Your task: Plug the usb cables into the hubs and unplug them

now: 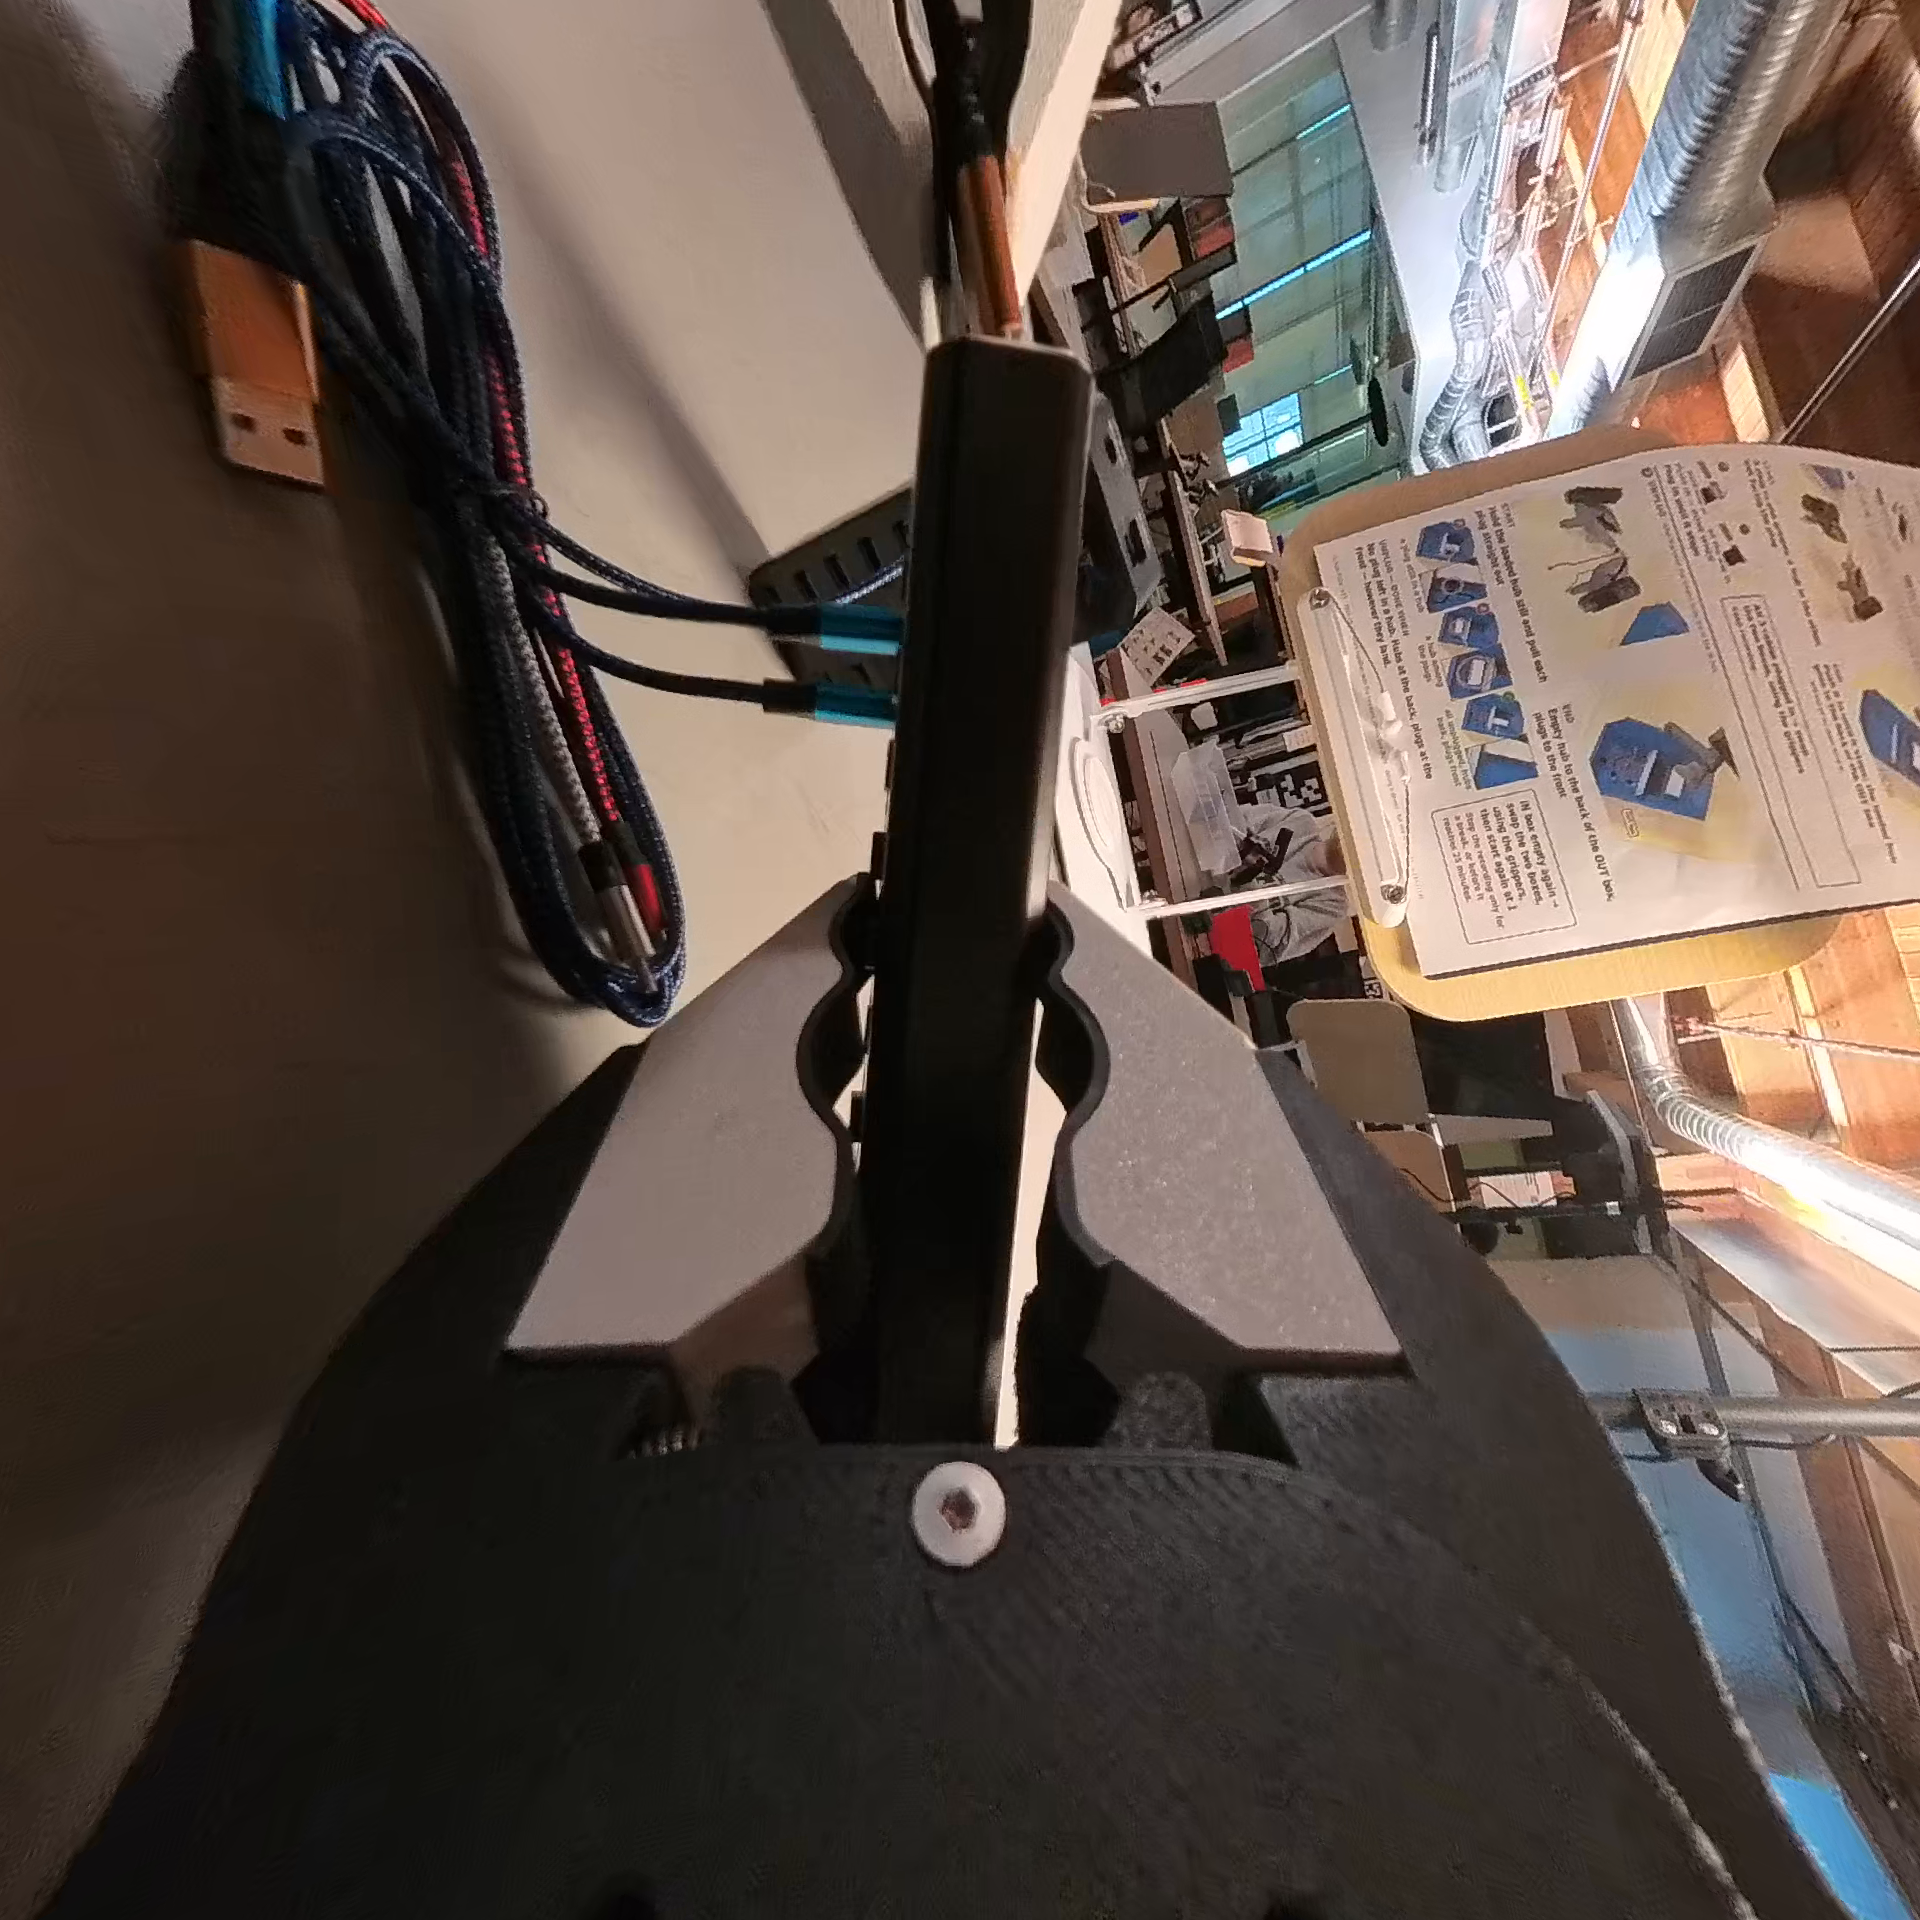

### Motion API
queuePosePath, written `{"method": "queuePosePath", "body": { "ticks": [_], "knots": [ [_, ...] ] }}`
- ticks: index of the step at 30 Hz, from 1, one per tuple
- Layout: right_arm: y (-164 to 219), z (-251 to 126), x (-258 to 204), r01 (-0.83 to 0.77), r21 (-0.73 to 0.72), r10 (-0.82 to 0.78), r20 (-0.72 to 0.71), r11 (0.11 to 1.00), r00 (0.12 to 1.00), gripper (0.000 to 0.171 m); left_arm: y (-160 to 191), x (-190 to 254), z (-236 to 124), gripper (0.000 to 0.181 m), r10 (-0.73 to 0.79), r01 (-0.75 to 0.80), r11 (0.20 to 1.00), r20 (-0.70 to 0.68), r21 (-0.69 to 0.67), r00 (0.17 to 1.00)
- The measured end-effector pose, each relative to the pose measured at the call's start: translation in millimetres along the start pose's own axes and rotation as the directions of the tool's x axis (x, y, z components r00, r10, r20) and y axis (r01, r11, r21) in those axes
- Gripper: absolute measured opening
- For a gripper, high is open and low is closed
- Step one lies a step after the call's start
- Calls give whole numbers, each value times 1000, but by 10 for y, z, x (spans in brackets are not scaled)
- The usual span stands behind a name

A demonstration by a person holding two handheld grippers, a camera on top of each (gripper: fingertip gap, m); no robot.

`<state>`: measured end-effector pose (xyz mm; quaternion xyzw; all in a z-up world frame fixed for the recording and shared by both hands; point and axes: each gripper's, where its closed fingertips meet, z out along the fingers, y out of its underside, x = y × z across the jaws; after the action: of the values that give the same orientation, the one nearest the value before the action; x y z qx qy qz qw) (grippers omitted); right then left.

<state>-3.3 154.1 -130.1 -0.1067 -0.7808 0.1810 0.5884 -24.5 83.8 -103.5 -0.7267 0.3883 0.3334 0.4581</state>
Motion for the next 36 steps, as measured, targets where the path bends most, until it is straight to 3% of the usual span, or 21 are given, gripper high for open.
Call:
{"method": "queuePosePath", "body": {
  "ticks": [1,13,21,36],
  "knots": [
    [-9,0,-9,4,2,-4,4,1000,1000,28,-3,12,-9,8,-4,4,1000,-9,17,1000],
    [-42,-10,-39,60,-12,-60,16,998,998,28,3,39,-30,8,72,-72,997,-16,6,997],
    [-105,-31,-88,140,-28,-139,39,990,989,28,30,139,-96,8,87,-88,996,-127,-1,988],
    [-86,-29,-88,141,-120,-135,57,983,989,27,112,96,-64,7,93,-102,989,-83,-109,992]
  ]
}}
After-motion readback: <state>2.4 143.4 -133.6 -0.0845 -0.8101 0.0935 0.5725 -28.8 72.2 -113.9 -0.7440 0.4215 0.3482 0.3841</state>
